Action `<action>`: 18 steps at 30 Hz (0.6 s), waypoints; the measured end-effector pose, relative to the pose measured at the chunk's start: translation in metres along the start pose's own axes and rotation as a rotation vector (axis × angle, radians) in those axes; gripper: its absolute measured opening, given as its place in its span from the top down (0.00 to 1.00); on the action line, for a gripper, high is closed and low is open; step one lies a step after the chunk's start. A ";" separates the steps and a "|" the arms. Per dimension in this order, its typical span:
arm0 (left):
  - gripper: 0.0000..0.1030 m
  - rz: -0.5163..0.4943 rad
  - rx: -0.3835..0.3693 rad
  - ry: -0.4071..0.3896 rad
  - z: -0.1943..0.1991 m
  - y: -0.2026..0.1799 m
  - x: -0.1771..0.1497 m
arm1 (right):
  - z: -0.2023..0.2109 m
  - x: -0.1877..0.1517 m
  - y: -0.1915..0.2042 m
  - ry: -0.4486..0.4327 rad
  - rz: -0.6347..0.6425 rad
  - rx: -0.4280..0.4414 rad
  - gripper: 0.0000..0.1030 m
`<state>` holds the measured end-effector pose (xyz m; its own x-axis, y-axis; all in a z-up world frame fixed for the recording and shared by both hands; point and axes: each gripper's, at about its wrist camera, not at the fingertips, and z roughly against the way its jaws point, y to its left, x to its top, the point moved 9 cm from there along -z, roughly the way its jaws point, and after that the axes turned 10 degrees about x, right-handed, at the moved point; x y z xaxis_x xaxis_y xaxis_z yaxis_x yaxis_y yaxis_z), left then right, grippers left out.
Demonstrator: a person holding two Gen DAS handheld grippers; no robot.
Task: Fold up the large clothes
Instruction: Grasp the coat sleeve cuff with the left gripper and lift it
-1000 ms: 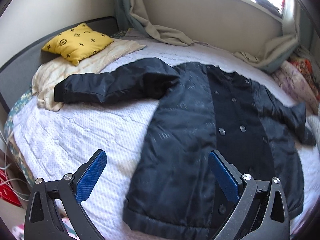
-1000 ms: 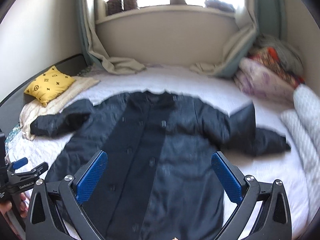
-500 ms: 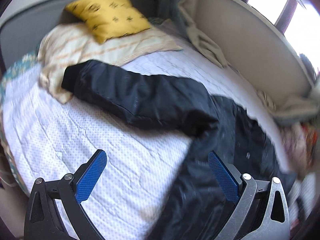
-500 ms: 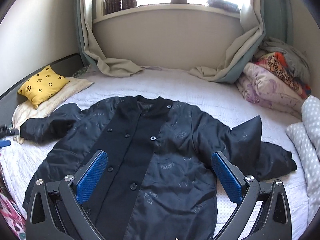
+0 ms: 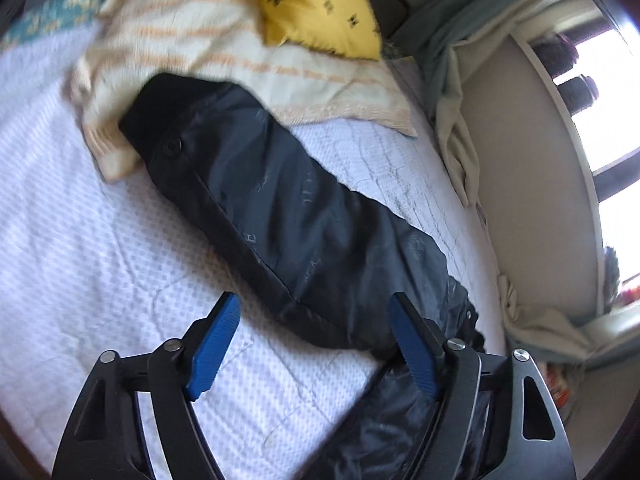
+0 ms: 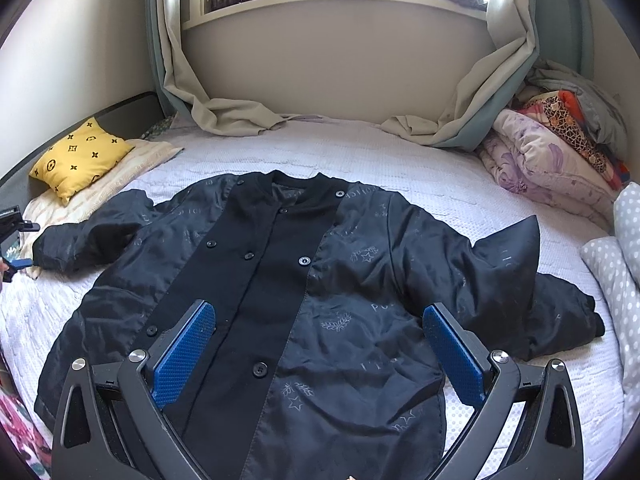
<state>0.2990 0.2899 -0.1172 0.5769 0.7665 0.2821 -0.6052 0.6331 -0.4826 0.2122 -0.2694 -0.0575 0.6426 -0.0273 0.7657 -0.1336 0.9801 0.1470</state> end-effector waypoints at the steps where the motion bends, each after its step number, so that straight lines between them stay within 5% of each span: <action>1: 0.26 0.031 -0.005 0.015 -0.009 0.005 0.002 | -0.001 -0.001 -0.001 0.002 -0.002 -0.002 0.00; 12: 0.39 0.269 -0.062 0.100 -0.064 0.029 0.022 | -0.021 -0.005 -0.006 0.043 -0.017 -0.005 0.00; 18: 0.64 0.295 -0.075 0.108 -0.083 0.034 0.027 | -0.033 -0.006 -0.001 0.068 -0.019 0.020 0.00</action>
<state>0.3393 0.3238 -0.1946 0.4403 0.8972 0.0333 -0.7150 0.3728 -0.5914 0.2332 -0.2634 -0.0832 0.6949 -0.0313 0.7184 -0.1355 0.9755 0.1736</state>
